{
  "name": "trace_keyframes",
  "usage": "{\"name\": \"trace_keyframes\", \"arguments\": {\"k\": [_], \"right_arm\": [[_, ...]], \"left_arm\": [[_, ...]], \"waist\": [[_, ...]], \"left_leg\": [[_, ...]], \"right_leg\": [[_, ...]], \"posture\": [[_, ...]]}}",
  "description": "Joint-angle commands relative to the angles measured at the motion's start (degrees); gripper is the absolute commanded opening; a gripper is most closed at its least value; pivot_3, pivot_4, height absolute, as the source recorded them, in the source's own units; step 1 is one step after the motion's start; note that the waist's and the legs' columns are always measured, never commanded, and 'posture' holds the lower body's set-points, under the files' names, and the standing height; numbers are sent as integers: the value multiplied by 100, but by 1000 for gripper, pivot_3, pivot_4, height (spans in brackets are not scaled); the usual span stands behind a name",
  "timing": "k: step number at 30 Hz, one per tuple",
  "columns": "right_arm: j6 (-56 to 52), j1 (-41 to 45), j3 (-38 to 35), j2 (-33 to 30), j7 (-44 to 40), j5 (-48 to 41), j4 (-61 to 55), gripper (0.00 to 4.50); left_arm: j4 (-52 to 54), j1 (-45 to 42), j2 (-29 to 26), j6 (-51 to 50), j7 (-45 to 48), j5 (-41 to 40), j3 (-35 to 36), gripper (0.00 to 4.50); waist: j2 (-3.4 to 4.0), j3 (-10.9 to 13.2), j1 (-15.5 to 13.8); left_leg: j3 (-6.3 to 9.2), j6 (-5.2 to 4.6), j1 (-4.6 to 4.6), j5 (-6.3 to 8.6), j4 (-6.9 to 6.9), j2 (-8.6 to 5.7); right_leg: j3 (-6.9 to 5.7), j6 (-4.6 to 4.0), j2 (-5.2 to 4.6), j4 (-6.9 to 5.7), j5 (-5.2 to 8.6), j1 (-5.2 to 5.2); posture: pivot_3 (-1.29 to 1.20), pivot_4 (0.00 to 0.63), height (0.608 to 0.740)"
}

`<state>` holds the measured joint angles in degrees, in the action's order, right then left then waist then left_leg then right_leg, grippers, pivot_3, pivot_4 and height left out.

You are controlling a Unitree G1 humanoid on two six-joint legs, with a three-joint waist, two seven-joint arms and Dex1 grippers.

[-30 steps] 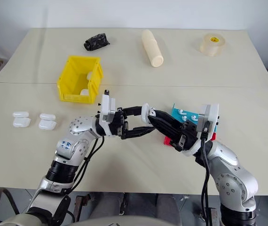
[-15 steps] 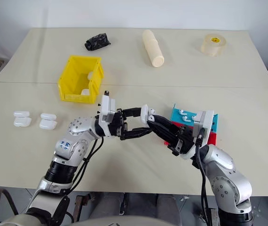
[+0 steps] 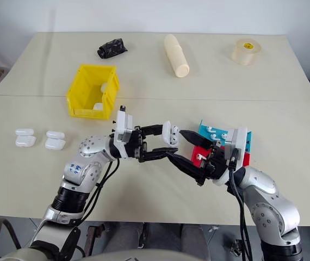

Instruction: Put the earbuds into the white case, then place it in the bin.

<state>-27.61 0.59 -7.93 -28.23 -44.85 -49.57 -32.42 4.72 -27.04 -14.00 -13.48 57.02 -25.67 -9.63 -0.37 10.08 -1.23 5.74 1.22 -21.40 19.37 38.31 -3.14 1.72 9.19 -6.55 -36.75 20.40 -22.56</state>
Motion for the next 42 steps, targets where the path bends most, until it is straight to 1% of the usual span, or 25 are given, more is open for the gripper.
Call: {"name": "trace_keyframes", "arguments": {"k": [1, 3, 4, 7, 9, 12, 14, 17, 19, 20, 23, 25, 29, 32, 36, 38, 41, 42], "right_arm": [[-112, 77, -586, -482, -112, -306, -103, 4228], [-255, 155, -732, -869, -176, -282, -45, 3806], [-324, 195, -720, -1052, -277, -281, -48, 3590], [-461, 462, -569, -1315, -286, -212, -30, 2535], [-612, 828, -296, -1428, -211, -60, -56, 1823], [-931, 1305, 76, -1501, -76, 1, -83, 829], [-1034, 1618, 379, -1433, 15, 163, -73, 55], [-1325, 2015, 757, -1302, 269, 303, -48, 20], [-1623, 2146, 920, -1364, 336, 317, -44, 20], [-1637, 2195, 1071, -1399, 317, 485, -26, 20], [-1796, 2207, 1227, -1454, 311, 643, 23, 20], [-1765, 2041, 1148, -1589, 167, 714, 24, 20], [-1611, 1490, 806, -1926, -83, 822, 84, 20], [-1480, 1158, 582, -2040, -216, 868, 112, 20], [-1053, 756, 10, -1862, -554, 568, 82, 20], [-807, 478, -457, -1703, -723, 316, 46, 20], [-530, 53, -997, -1513, -841, 119, 38, 537], [-281, -73, -1067, -1466, -929, 271, 50, 857]], "left_arm": [[177, -63, -415, 383, 57, 522, -99, 2779], [124, -130, -724, 476, 20, 959, -256, 2779], [125, -173, -793, 468, 37, 1016, -306, 2779], [148, -320, -871, 397, 83, 1145, -460, 2779], [152, -459, -893, 315, 63, 1331, -626, 2779], [120, -599, -878, 196, 14, 1528, -826, 2779], [137, -670, -873, 59, 2, 1624, -959, 2779], [182, -735, -916, -185, 4, 1771, -1120, 2779], [209, -746, -933, -269, 10, 1806, -1149, 2779], [220, -745, -926, -280, 0, 1809, -1142, 2779], [251, -721, -936, -259, -32, 1808, -1083, 2779], [289, -677, -962, -251, -68, 1782, -1008, 2779], [424, -524, -1000, -175, -68, 1576, -777, 2779], [518, -403, -1016, -146, -52, 1461, -629, 2779], [647, -152, -1094, -61, -100, 1311, -345, 2779], [732, 77, -1063, -83, -364, 1135, 55, 2779], [962, 527, -932, -229, -881, 787, 722, 2779], [1031, 683, -902, -235, -1063, 755, 902, 2779]], "waist": [[0, 0, -4], [0, 0, 0], [0, 0, -2], [-2, 2, -10], [-2, 2, -10], [-2, 2, -7], [-3, 2, -6], [-3, 2, 6], [-3, 2, 1], [-3, 2, -3], [-3, 2, -19], [-3, 2, -22], [-5, 3, -23], [-8, 5, -18], [-8, 5, -7], [-8, 5, -7], [-9, 5, -19], [-9, 5, -21]], "left_leg": [[-1, 0, 0, 0, 1, -1], [-2, 0, 1, 0, 0, -4], [-4, -1, 2, 0, -3, -6], [-3, -1, 3, 0, -5, -4], [-3, -2, 2, -1, -4, -4], [-3, -2, 2, -1, -4, -4], [-2, -2, 2, -1, -8, -3], [-3, -2, 0, -1, -8, -3], [-1, -2, 0, -1, -8, -2], [-1, -2, -1, -1, -8, 1], [1, -3, -3, -1, -3, 4], [1, -4, -6, -2, -3, 3], [2, -6, -6, -1, -8, 0], [1, -6, -7, -1, -8, 0], [-2, -5, -7, -1, -7, 2], [-3, -5, -5, -1, -7, 4], [-2, -5, -5, -1, -6, 21], [-2, -5, -5, -1, -4, 20]], "right_leg": [[0, 0, -1, 0, 0, 0], [0, 0, 0, 3, 0, 2], [0, 0, 1, 4, 0, 2], [-1, 0, 2, 7, 0, 3], [0, 0, -1, 9, 0, 5], [-1, 0, 1, 9, 0, 4], [-2, 0, 2, 11, 0, 2], [0, 0, 0, 12, 0, 0], [-1, 0, 0, 10, 0, -1], [-2, 0, 0, 11, 0, -2], [-2, 0, -4, 10, 0, -1], [-1, 0, -8, 10, 0, -1], [-4, 0, -7, 13, 0, 0], [-4, 0, -6, 15, 0, -1], [-3, 0, 0, 15, 0, -1], [-3, 0, 2, 15, 0, -1], [-3, 0, 0, 14, 0, 1], [-2, 0, -1, 11, 0, 1]], "posture": [[0, 150, 740], [0, 150, 740], [0, 150, 740], [0, 150, 740], [0, 150, 740], [0, 150, 740], [0, 150, 740], [0, 150, 740], [0, 150, 740], [0, 150, 740], [0, 150, 740], [0, 150, 740], [0, 150, 740], [0, 150, 740], [0, 150, 740], [0, 150, 740], [0, 150, 740], [0, 150, 740]]}}
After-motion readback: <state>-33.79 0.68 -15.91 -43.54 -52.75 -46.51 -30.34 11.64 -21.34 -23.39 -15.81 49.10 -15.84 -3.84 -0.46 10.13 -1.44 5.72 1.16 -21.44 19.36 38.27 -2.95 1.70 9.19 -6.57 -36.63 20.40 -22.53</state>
